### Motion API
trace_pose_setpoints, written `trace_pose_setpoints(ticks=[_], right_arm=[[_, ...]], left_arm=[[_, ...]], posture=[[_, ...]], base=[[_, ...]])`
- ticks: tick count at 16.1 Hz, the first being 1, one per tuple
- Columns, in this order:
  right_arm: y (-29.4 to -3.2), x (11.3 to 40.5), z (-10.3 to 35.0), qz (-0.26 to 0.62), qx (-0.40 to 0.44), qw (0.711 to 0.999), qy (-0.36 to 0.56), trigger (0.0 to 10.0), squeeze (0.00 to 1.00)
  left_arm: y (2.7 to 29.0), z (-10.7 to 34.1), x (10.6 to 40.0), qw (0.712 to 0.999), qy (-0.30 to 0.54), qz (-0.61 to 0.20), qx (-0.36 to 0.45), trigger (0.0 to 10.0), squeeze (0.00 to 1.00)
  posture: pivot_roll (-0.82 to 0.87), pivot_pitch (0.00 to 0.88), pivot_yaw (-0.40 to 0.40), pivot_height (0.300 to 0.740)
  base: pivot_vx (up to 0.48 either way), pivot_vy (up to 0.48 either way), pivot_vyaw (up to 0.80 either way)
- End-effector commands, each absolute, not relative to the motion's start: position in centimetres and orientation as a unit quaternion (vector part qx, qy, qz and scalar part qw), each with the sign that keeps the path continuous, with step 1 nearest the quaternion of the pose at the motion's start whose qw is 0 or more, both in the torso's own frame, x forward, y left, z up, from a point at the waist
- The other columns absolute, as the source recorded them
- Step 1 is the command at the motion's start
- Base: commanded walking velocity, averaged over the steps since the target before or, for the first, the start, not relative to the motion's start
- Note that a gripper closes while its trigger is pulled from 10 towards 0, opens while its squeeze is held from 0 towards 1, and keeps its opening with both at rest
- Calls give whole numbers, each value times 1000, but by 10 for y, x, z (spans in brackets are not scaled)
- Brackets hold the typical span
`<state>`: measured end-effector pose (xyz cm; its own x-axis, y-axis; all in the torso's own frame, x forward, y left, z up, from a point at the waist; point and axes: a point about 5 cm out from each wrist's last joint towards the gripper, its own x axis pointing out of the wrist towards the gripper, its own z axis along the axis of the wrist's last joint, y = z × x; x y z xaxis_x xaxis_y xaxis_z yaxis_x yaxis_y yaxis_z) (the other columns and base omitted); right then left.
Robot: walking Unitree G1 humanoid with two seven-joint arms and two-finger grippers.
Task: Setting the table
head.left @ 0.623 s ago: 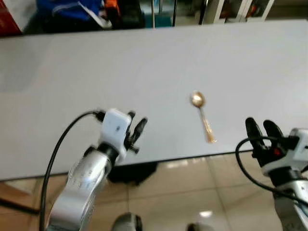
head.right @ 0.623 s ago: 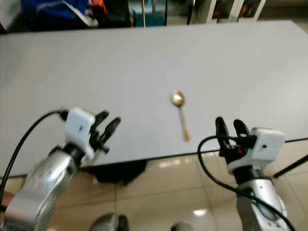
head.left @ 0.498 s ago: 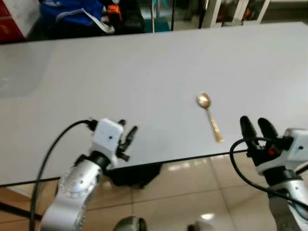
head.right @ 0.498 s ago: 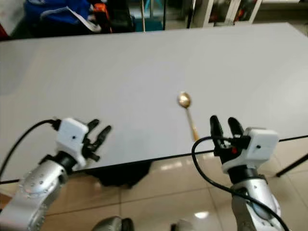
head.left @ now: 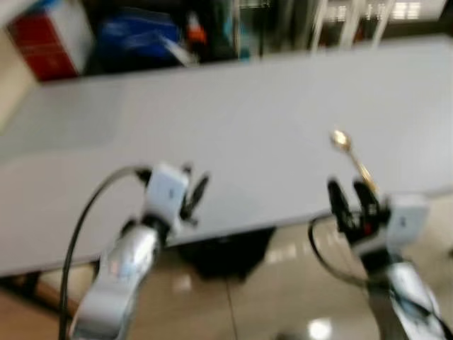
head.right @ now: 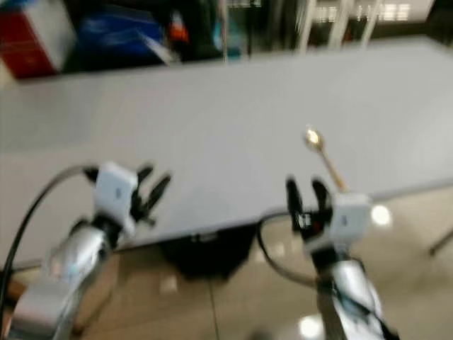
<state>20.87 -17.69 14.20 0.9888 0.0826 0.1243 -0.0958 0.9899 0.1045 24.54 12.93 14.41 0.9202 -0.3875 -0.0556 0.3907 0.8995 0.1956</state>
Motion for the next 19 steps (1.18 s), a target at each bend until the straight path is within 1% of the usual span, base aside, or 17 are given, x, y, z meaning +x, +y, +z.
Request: trace_pose_setpoints(ticks=[1,4,6,8,12,15,19], right_arm=[[-182,212,140,27,47,997,-54,10000,0],[-173,224,138,27,50,998,-39,10000,0],[-168,233,138,38,53,997,-33,10000,0],[-168,241,136,40,56,997,-29,10000,0],[-164,255,138,40,74,996,-27,10000,0],[-165,254,139,29,92,995,-32,10000,0],[-163,252,143,37,94,994,-39,10000,0]], left_arm=[[126,148,252,973,-3,-199,114,10000,0],[129,147,265,976,-2,-177,124,10000,0],[131,147,264,979,2,-163,124,10000,0],[132,149,261,979,4,-160,124,10000,0],[134,156,264,979,-2,-163,122,10000,0],[134,164,268,979,-12,-164,119,10000,0],[132,167,269,979,-14,-170,114,10000,0]], posture=[[-25,22,49,740],[-18,20,2,740],[6,17,-30,740],[24,10,-43,740],[44,4,-32,740],[46,0,-26,740],[31,10,-18,740]], base=[[0,480,0],[0,480,0],[0,480,0],[0,480,0],[0,480,0],[0,480,0],[0,480,0]])
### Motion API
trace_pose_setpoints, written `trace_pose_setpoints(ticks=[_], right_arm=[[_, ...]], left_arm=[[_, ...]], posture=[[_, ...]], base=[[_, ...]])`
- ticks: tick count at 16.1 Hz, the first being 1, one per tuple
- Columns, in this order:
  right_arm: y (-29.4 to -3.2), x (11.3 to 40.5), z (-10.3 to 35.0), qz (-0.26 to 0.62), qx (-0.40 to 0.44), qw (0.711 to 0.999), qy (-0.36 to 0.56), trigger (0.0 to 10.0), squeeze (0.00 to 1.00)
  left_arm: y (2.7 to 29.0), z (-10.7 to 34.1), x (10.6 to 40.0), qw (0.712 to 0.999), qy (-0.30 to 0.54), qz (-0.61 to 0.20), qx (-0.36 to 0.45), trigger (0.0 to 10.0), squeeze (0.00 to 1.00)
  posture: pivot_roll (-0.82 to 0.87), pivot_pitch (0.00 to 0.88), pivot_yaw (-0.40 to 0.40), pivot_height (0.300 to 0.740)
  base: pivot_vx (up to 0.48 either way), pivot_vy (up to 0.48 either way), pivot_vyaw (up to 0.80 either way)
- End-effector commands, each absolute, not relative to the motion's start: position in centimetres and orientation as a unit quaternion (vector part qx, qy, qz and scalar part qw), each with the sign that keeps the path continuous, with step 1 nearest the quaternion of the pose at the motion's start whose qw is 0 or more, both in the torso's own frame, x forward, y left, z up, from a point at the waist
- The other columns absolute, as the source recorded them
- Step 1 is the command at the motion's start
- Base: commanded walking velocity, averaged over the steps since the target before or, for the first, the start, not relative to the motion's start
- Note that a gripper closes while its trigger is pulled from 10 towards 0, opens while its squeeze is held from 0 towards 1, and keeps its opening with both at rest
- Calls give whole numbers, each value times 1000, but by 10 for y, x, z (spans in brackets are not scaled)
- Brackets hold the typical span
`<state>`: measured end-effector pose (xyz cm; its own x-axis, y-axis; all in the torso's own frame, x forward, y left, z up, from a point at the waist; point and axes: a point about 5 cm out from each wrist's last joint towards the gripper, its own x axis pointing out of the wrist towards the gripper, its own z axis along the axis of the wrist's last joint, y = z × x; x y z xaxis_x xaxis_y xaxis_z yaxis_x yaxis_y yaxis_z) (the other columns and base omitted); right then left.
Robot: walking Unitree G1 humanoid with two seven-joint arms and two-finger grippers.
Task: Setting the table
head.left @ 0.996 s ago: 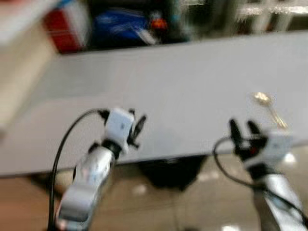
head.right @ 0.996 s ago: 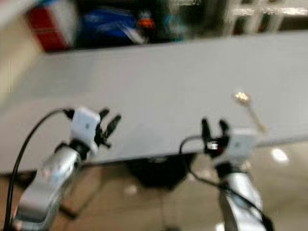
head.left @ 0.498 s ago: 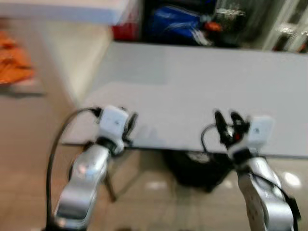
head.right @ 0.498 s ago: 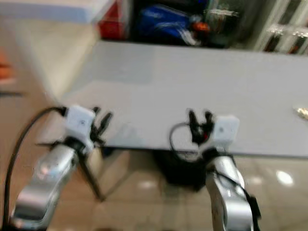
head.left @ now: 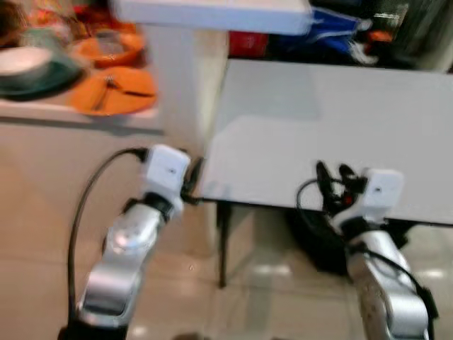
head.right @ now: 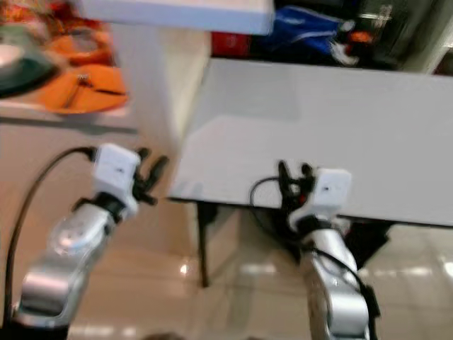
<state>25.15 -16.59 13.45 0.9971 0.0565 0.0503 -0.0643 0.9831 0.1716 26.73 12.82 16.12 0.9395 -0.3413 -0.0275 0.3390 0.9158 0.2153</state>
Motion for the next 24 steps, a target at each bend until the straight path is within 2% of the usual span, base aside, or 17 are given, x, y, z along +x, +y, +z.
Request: trace_pose_setpoints(ticks=[1,4,8,17,18,19,20,23,24], right_arm=[[-163,252,143,41,97,994,-38,10000,0],[-159,256,142,54,95,994,-31,10000,0],[-149,263,149,79,96,992,-38,10000,0],[-146,264,161,99,119,986,-60,10000,0],[-145,264,162,104,126,985,-63,10000,141],[-145,264,163,106,132,983,-65,10000,525],[-147,264,164,102,137,983,-70,10000,1000],[-152,265,171,95,129,984,-84,10000,1000],[-153,266,174,97,121,984,-86,10000,1000]], left_arm=[[133,167,269,979,-15,-166,114,10000,0],[133,172,269,980,-19,-161,115,10000,0],[141,173,264,982,-18,-148,119,10000,0],[140,174,264,983,-9,-153,105,10000,0],[139,174,263,983,-2,-160,86,10000,624],[138,175,261,983,1,-174,58,10000,1000],[137,177,261,983,-3,-174,56,10000,1000],[140,184,265,988,-30,-136,65,10000,1000],[140,192,266,990,-52,-125,50,10000,0]], posture=[[34,10,-20,740],[34,10,-20,740],[77,20,-39,740],[82,14,-43,740],[83,13,-42,740],[83,13,-42,740],[84,10,-40,740],[79,10,-37,740],[80,12,-37,740]], base=[[0,480,0],[0,480,0],[0,480,-800],[0,480,0],[0,480,0],[0,480,0],[0,480,0],[0,160,0],[0,0,0]])
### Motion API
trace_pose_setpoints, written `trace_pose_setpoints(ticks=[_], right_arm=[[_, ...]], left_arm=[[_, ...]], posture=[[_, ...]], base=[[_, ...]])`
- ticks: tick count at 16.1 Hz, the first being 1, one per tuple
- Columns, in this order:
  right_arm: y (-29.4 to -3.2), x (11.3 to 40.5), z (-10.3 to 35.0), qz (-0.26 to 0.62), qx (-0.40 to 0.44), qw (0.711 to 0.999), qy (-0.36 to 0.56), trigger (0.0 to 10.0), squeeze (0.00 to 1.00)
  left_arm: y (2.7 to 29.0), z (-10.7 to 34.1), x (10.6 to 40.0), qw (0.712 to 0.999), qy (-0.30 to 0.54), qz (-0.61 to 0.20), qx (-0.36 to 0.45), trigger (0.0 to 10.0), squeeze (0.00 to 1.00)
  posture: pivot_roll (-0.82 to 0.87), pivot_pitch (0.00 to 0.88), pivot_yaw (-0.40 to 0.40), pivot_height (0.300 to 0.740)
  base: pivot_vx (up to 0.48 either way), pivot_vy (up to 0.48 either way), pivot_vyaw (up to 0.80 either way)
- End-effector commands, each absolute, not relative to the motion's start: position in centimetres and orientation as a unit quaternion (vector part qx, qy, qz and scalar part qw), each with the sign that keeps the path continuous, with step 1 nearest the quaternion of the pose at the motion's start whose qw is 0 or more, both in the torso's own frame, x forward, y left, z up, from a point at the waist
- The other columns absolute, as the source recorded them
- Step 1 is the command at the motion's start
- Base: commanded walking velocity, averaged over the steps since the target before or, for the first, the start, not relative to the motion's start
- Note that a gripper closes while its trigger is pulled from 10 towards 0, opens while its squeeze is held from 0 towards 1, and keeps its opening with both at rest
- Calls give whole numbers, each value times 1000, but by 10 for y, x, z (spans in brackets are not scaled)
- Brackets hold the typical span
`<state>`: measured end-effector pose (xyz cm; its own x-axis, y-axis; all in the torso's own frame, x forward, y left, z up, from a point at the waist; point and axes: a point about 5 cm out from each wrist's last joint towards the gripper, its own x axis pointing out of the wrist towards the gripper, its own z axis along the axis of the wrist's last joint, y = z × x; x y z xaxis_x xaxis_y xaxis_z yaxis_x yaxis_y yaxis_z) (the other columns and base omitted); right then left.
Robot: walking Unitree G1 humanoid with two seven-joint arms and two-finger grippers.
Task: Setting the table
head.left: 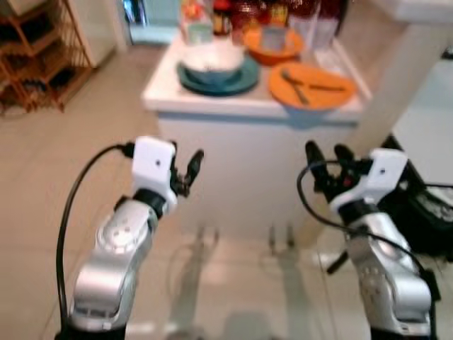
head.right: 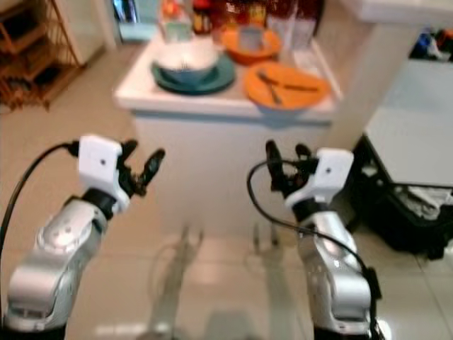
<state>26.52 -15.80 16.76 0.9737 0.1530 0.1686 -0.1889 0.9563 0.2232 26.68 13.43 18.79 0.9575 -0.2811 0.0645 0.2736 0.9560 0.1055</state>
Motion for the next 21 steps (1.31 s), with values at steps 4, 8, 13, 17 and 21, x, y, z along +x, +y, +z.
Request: trace_pose_setpoints(ticks=[4,8,13,17,21], right_arm=[[-156,271,181,91,96,988,-85,10000,1000],[-158,281,184,77,73,991,-77,10000,0],[-156,285,189,95,66,990,-79,10000,0],[-156,286,191,98,66,990,-82,10000,0],[-155,287,195,101,67,989,-85,10000,0]], left_arm=[[136,201,269,986,-71,-135,73,10000,0],[131,203,268,983,-77,-151,74,10000,0],[130,204,268,982,-78,-156,78,10000,0],[128,204,267,980,-80,-165,76,10000,0],[124,205,262,977,-82,-183,67,10000,0]], posture=[[91,16,-45,740],[94,11,-52,740],[97,14,-56,740],[98,10,-60,740],[99,11,-65,740]], base=[[0,0,0],[376,0,0],[436,0,-480],[437,0,0],[438,0,0]])
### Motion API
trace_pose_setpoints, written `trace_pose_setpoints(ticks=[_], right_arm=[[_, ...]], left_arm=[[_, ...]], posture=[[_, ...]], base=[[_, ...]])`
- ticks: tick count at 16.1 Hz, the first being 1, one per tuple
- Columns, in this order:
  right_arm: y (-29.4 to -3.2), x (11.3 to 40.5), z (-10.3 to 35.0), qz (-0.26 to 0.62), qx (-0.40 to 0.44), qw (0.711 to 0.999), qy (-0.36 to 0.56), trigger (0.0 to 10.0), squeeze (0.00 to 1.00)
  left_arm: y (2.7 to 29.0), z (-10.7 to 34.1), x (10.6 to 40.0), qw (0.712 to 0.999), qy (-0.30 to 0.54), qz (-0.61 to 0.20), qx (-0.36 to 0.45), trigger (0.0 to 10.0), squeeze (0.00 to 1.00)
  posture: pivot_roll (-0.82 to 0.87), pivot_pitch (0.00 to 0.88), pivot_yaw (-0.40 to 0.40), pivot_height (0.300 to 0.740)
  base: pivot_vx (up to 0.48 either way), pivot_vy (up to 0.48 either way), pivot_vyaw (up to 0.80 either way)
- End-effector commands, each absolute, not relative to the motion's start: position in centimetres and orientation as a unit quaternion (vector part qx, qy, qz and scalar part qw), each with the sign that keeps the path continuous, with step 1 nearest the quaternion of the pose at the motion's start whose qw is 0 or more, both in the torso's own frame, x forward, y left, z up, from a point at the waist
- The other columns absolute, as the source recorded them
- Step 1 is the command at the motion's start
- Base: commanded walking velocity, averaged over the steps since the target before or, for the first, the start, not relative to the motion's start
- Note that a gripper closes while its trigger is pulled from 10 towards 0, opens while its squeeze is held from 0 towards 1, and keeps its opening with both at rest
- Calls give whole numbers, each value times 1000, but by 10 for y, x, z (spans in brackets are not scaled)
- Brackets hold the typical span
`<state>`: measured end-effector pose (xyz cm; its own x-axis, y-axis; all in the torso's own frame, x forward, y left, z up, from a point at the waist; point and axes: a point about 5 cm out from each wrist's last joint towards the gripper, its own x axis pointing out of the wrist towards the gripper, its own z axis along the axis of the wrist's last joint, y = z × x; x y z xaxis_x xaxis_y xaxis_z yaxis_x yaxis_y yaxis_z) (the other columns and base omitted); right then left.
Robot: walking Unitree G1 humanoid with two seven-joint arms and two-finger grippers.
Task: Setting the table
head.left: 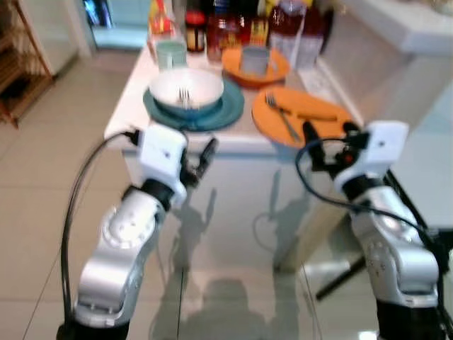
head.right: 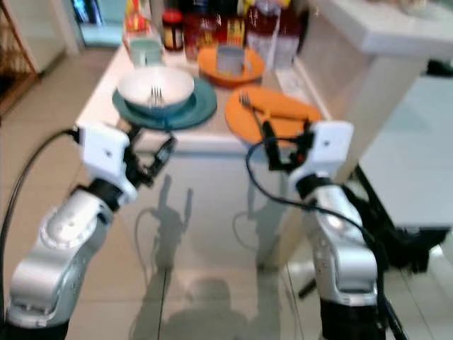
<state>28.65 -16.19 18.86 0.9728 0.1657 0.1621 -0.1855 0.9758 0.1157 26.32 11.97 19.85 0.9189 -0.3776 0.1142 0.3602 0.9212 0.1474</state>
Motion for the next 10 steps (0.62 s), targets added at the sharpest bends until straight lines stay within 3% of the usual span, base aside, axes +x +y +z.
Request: trace_pose_setpoints(ticks=[1,6,10], right_arm=[[-155,288,196,103,69,989,-86,10000,0],[-157,297,207,102,59,990,-82,10000,0],[-165,315,209,68,45,996,-19,10000,0]], left_arm=[[123,206,261,977,-83,-186,67,10000,0],[116,209,256,971,-89,-210,69,10000,0],[111,219,248,963,-115,-236,57,10000,0]], posture=[[100,11,-67,740],[103,16,-66,740],[111,25,-77,740]], base=[[435,0,0],[384,0,0],[0,0,0]])
